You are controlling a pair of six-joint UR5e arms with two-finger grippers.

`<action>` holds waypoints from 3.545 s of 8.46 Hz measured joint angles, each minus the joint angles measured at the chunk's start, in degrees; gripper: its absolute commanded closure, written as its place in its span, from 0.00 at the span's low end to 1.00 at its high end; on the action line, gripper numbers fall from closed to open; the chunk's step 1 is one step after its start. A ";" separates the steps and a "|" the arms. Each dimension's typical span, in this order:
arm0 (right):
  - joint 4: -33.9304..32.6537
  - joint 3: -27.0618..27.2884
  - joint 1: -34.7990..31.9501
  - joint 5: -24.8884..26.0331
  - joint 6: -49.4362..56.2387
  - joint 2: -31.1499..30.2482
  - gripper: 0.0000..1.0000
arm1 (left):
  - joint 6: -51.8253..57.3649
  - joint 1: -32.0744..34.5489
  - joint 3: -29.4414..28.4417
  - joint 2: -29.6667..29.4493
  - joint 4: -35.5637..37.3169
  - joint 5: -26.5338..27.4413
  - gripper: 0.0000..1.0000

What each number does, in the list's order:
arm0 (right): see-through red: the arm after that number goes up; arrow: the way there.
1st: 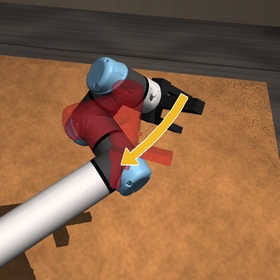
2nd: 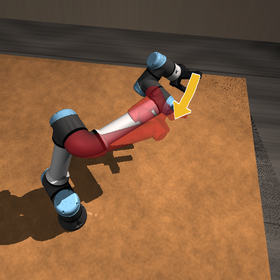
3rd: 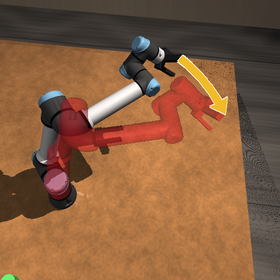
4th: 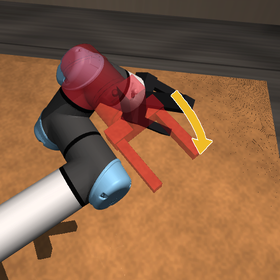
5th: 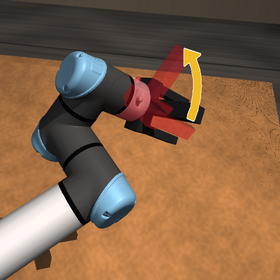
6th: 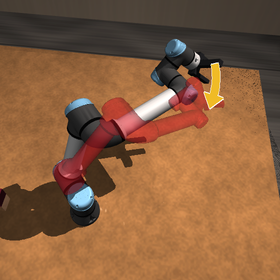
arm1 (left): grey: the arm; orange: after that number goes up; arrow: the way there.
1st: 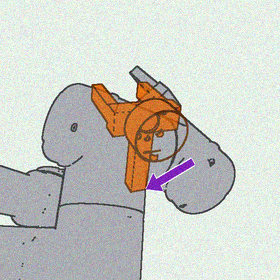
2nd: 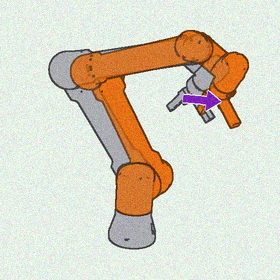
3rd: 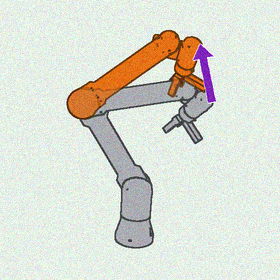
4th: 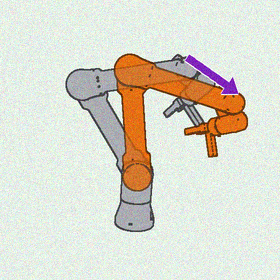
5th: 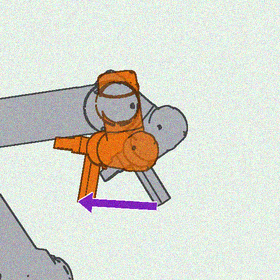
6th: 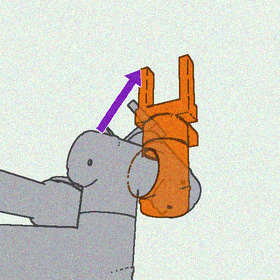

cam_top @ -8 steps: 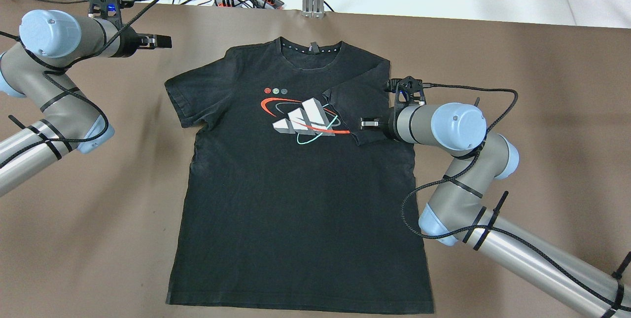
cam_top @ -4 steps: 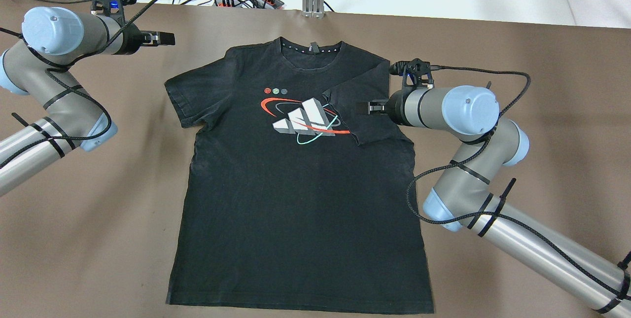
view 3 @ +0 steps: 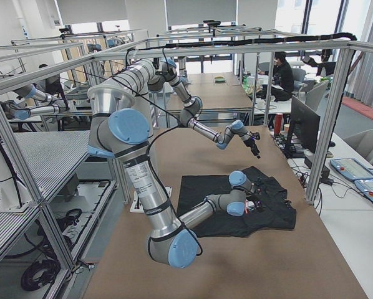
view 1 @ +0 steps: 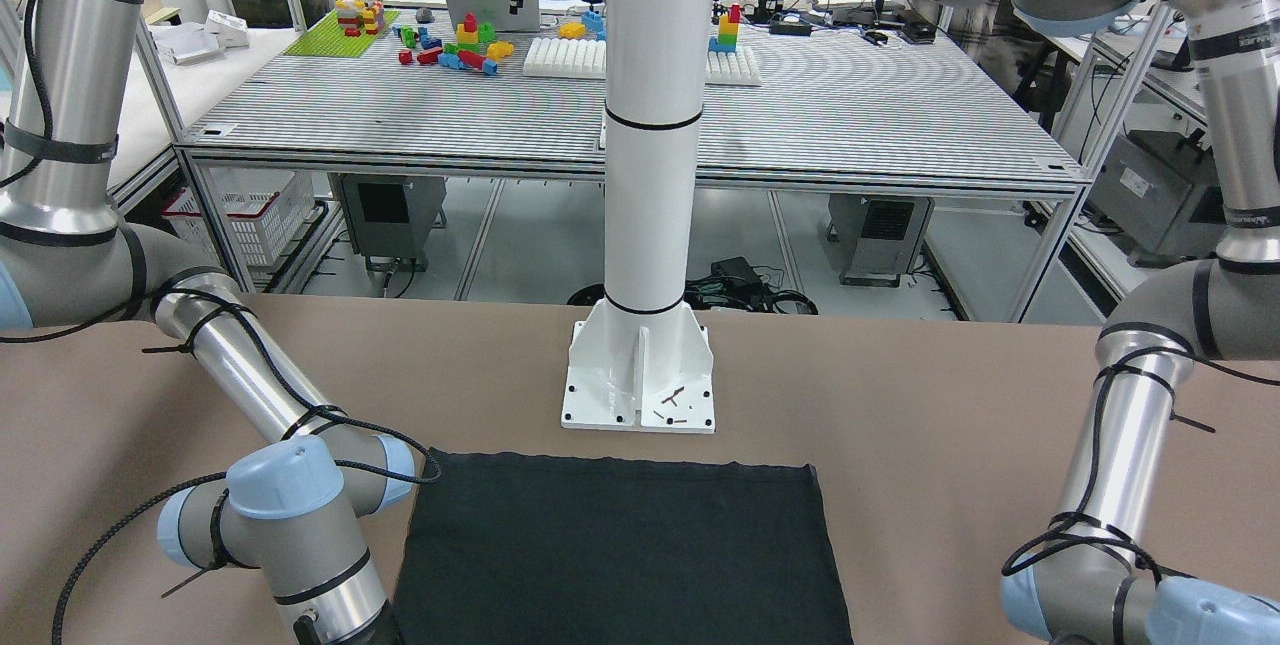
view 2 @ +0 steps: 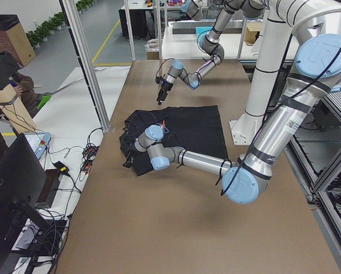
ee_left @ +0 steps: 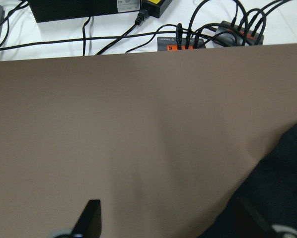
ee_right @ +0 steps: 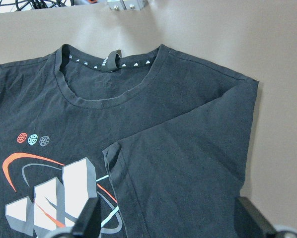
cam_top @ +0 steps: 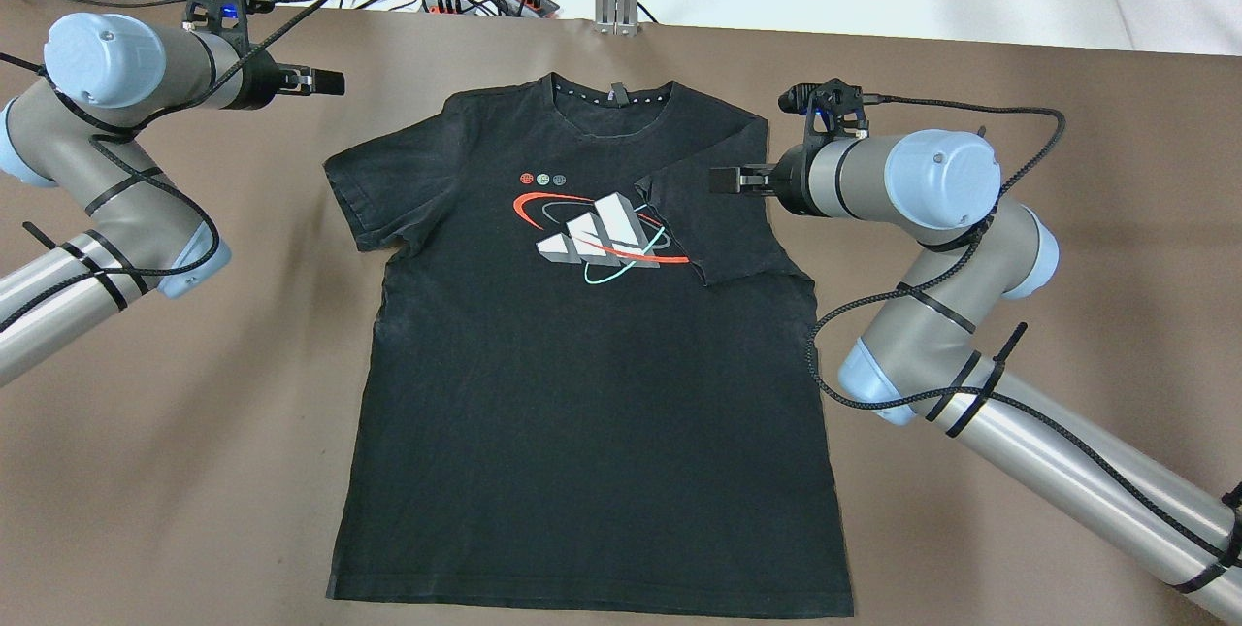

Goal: Fold clothes
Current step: 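Grasp the sleeve nearest the left gripper and fold it inward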

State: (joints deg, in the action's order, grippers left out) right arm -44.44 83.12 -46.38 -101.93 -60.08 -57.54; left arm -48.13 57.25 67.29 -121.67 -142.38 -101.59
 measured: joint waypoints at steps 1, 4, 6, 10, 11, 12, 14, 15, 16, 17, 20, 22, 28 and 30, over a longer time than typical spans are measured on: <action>-0.28 0.00 -0.15 0.09 -0.08 0.08 0.06 | 1.71 -0.97 -0.60 0.11 -0.02 0.12 0.06; -1.17 0.02 -0.27 0.38 -0.66 0.47 0.06 | 2.65 -4.56 -1.48 0.29 -0.16 0.54 0.06; -1.52 0.02 -0.28 0.47 -0.73 0.60 0.06 | 2.98 -5.22 -2.96 0.32 -0.83 0.59 0.12; -1.70 0.02 -0.29 0.51 -0.82 0.67 0.06 | 3.09 -5.62 -6.18 0.19 -4.42 0.52 0.94; -1.70 0.02 -0.29 0.50 -0.82 0.67 0.06 | 3.06 -5.64 -6.25 0.19 -4.57 0.47 1.00; -1.70 0.02 -0.29 0.51 -0.83 0.68 0.06 | 2.99 -5.65 -6.20 0.11 -4.63 0.42 1.00; -1.70 0.02 -0.29 0.51 -0.82 0.67 0.06 | 2.31 -5.65 -5.92 -0.43 -4.50 0.16 1.00; -1.70 0.02 -0.29 0.50 -0.83 0.65 0.06 | 1.78 -5.61 -5.42 -0.93 -3.91 -0.28 1.00; -1.70 0.02 -0.29 0.51 -0.82 0.65 0.06 | 1.12 -5.41 -4.43 -1.61 -2.30 -1.15 1.00; -1.70 0.02 -0.29 0.50 -0.83 0.66 0.06 | 0.69 -5.09 -2.76 -2.10 -0.06 -1.73 1.00; -1.67 0.00 -0.29 0.55 -0.79 0.64 0.06 | -0.99 -3.75 5.58 -6.20 15.40 -2.44 1.00; -1.66 -0.06 -0.29 0.58 -0.75 0.60 0.06 | -7.13 -4.81 7.44 -11.83 24.27 -2.23 1.00; -1.57 -0.57 -0.37 1.35 -0.60 0.37 0.06 | -19.45 -14.94 -7.66 -24.27 21.06 16.80 0.06; -1.61 -0.70 -0.47 1.53 -0.51 0.39 0.06 | -19.62 -15.38 -8.89 -24.00 17.79 19.63 0.06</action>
State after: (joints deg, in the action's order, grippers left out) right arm -46.05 82.42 -46.85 -100.41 -60.60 -57.15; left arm -67.75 41.87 58.41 -145.67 -124.59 -81.96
